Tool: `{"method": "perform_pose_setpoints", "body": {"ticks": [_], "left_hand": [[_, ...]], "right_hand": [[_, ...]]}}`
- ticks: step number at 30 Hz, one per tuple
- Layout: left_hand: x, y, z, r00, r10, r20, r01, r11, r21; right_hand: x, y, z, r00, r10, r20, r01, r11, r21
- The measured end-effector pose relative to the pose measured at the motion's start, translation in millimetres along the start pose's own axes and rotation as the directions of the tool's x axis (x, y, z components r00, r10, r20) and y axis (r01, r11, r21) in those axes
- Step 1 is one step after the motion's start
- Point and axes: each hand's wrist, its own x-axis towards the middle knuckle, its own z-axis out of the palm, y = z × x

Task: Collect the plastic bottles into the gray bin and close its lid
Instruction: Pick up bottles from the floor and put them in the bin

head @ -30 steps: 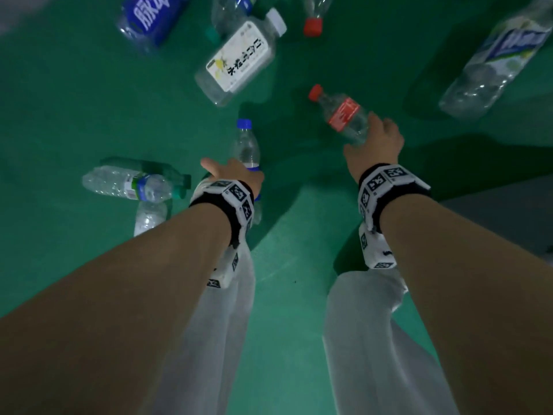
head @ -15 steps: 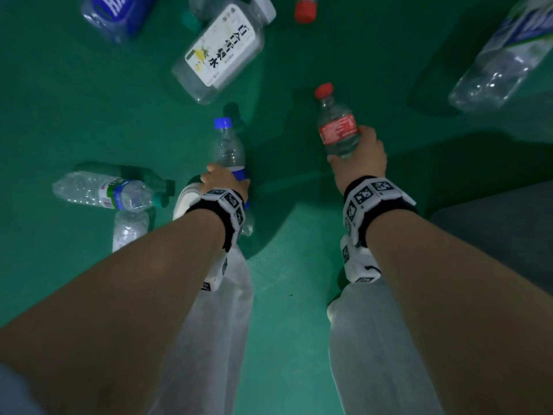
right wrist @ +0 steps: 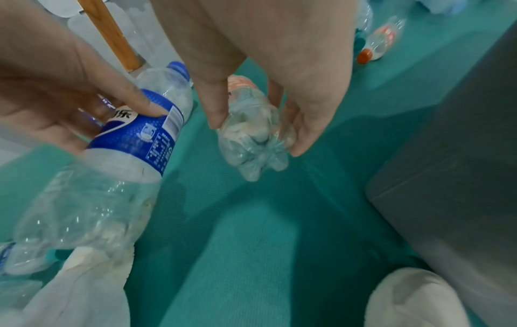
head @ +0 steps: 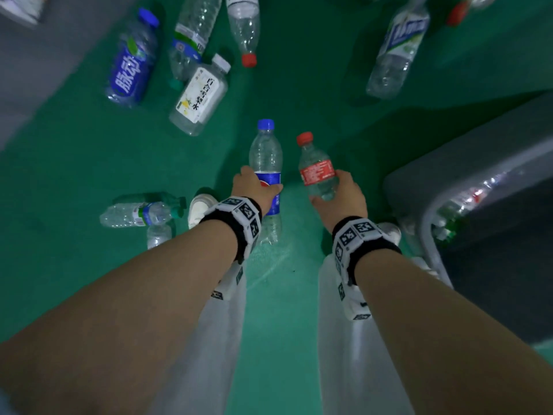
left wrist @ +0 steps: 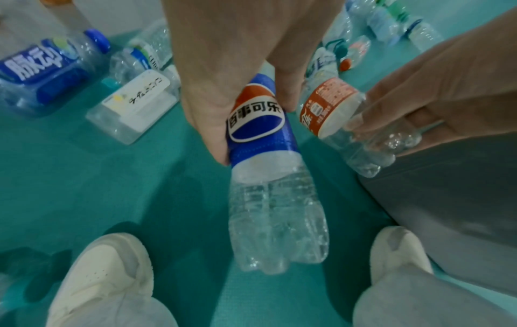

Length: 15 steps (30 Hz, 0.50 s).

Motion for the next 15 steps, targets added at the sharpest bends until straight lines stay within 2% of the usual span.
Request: {"method": "perform_pose_setpoints", "body": {"ticks": [5,9,15], "left_hand": [[-58,21,-9,0.995,0.099,0.009,-0.099,0.995,0.011],[-110,52,-3,0.98,0.198,-0.028,-0.199,0.98,-0.018],[-181,110,45,0.963,0.266,0.028,-0.256,0.948,-0.189]], "right_hand": [[-51,6,-41,1.0,0.016,-0.005,-0.016,0.998,0.054],[-84,21,-84,0.998,0.056,-0.039,-0.045,0.973,0.225],[-100,70,-148,0.978,0.18,-0.102,-0.107,0.86,0.498]]}}
